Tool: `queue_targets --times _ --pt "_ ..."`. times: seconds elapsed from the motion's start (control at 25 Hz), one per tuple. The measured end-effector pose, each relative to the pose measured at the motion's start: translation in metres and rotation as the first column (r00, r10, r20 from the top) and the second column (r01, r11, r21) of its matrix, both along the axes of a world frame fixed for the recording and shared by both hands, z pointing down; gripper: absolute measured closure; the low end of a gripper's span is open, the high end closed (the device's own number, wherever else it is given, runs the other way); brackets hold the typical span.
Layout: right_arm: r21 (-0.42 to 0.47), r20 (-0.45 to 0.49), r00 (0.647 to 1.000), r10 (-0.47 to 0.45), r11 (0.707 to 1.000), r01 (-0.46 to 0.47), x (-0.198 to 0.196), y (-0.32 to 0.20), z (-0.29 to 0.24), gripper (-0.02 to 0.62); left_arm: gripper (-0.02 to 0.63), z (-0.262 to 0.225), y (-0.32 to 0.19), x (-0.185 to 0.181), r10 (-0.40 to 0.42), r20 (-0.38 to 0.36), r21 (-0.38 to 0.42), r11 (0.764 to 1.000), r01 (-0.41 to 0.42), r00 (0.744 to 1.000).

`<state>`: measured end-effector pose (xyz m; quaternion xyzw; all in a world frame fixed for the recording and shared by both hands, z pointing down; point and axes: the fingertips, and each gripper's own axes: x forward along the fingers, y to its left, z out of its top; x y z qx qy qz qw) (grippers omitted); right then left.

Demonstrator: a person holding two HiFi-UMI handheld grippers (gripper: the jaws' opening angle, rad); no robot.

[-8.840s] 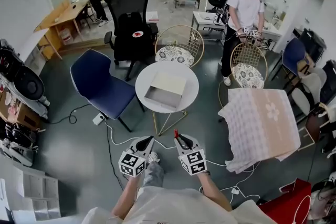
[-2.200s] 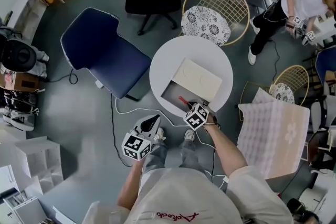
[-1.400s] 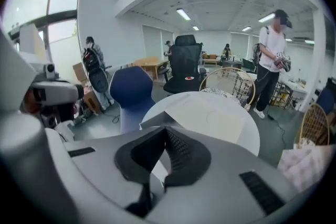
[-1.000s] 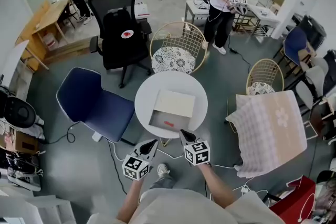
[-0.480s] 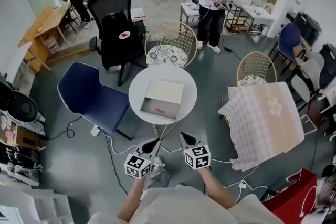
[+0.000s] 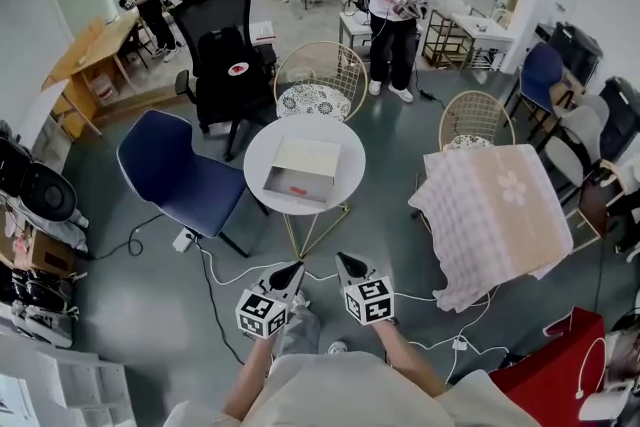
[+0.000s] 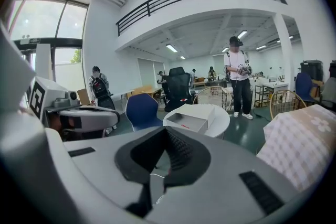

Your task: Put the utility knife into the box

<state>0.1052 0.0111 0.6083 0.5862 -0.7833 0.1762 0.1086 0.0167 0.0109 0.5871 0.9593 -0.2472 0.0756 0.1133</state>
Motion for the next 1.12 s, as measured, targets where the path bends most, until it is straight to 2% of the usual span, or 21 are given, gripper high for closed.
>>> queue_targets --times 0.36,0.56,1.12 --pt "0.060 -0.034 0.999 -0.001 0.998 0.003 -0.007 0.044 -0.016 0.580 0.595 -0.011 0.039 0.001 0.019 -0.003 0.046 0.999 -0.019 1.000" --pt "0.063 -0.029 1.000 0.006 0.998 -0.004 -0.008 0.058 -0.018 0.580 0.595 -0.010 0.056 0.006 0.037 0.002 0.052 0.998 -0.037 0.999" --pt "0.057 -0.039 0.999 -0.014 0.998 0.017 -0.015 0.060 -0.013 0.580 0.595 -0.004 0.063 0.002 0.029 0.000 0.049 0.998 -0.029 1.000"
